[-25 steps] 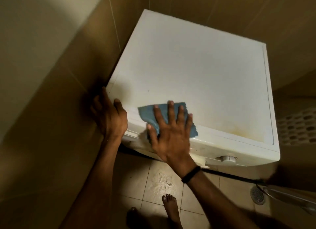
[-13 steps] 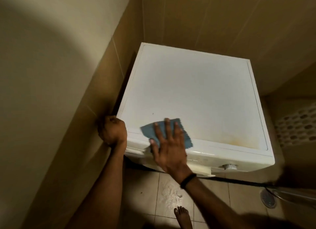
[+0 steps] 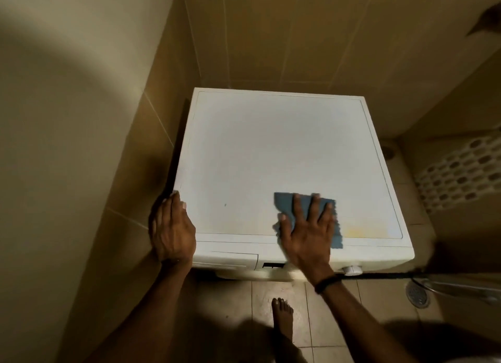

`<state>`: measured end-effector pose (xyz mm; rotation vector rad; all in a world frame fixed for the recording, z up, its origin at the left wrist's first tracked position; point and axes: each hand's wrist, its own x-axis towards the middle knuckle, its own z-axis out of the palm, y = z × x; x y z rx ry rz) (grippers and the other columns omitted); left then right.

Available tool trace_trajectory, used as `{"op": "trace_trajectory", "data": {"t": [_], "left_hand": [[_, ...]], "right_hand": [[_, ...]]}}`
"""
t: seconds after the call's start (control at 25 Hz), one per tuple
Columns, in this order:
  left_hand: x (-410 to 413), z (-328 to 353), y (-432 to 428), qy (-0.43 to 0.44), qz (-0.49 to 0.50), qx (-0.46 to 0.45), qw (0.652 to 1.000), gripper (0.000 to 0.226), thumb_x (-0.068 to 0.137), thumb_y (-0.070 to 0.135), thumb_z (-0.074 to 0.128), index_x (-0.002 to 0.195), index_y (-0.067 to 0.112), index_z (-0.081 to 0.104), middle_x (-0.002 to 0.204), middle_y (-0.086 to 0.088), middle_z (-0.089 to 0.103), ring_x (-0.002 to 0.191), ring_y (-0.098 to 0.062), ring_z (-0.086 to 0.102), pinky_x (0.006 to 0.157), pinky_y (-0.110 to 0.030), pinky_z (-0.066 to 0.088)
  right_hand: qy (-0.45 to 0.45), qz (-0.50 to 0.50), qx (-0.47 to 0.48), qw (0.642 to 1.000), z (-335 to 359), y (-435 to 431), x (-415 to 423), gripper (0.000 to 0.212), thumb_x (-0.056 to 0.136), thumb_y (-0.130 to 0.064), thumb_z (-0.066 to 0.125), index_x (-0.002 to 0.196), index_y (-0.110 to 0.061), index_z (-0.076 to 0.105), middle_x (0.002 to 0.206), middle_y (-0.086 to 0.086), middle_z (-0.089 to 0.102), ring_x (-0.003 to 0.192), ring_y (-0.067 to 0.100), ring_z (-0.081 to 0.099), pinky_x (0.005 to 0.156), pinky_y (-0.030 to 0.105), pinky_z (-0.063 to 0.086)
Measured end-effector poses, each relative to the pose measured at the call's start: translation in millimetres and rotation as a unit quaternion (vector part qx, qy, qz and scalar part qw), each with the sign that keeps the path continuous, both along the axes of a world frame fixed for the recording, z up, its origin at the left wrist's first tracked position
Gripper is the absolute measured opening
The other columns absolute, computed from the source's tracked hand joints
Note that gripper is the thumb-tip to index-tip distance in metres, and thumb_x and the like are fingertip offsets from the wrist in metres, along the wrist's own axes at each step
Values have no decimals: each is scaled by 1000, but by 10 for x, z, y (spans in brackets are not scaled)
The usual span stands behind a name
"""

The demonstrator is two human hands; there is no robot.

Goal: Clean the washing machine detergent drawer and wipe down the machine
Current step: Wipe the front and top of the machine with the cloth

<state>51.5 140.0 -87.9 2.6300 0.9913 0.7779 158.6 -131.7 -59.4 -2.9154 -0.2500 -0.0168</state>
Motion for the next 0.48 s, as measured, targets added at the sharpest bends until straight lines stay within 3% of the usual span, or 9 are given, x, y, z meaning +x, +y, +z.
{"op": "trace_trajectory", "data": {"t": [0.08, 0.12, 0.24, 0.32, 0.4, 0.48], "left_hand": [[72, 7, 53, 1, -24, -8, 1000, 36, 111, 22, 47, 139, 5, 62, 132, -16, 69, 125, -33, 63, 104, -47, 50], [77, -28, 74, -8, -26, -4, 1000, 35, 111, 19, 46, 138, 4, 63, 131, -16, 69, 123, -34, 63, 103, -48, 51], [37, -99, 107, -52, -12, 18, 998, 34, 107, 5, 48, 137, 4, 65, 131, -16, 70, 121, -36, 65, 100, -48, 54], [57, -131, 126, -79, -13, -24, 996, 35, 106, 0, 47, 136, 2, 65, 132, -19, 68, 121, -38, 65, 100, -49, 54], [87, -23, -7, -82, -10, -67, 994, 37, 105, -2, 45, 138, -1, 63, 134, -23, 65, 123, -41, 62, 102, -51, 53], [124, 31, -62, -44, -9, -64, 997, 38, 105, -1, 46, 140, -2, 60, 134, -27, 63, 126, -43, 58, 108, -49, 47]], "right_hand": [[16, -111, 15, 994, 4, 258, 540, 75, 96, -70, 24, 159, -29, 22, 165, 25, 6, 147, 57, 4, 115, 70, 10], [47, -103, 30, 993, 54, 551, 656, 76, 95, -72, 22, 159, -30, 21, 164, 26, 3, 146, 59, 1, 115, 71, 5], [48, 116, 20, 992, 86, 1098, 199, 71, 98, -69, 24, 159, -33, 16, 166, 23, -2, 148, 55, -7, 116, 68, 0], [28, 178, 25, 983, 111, 601, -157, 69, 99, -66, 30, 159, -36, 11, 167, 18, -5, 150, 49, -9, 119, 66, 4], [25, 98, 42, 994, 131, -28, 0, 70, 99, -66, 31, 159, -38, 9, 168, 15, -7, 151, 47, -10, 120, 65, 6], [37, -46, 19, 998, 175, -32, 497, 72, 98, -67, 32, 159, -35, 15, 167, 20, 0, 149, 52, -3, 116, 68, 10]]}}
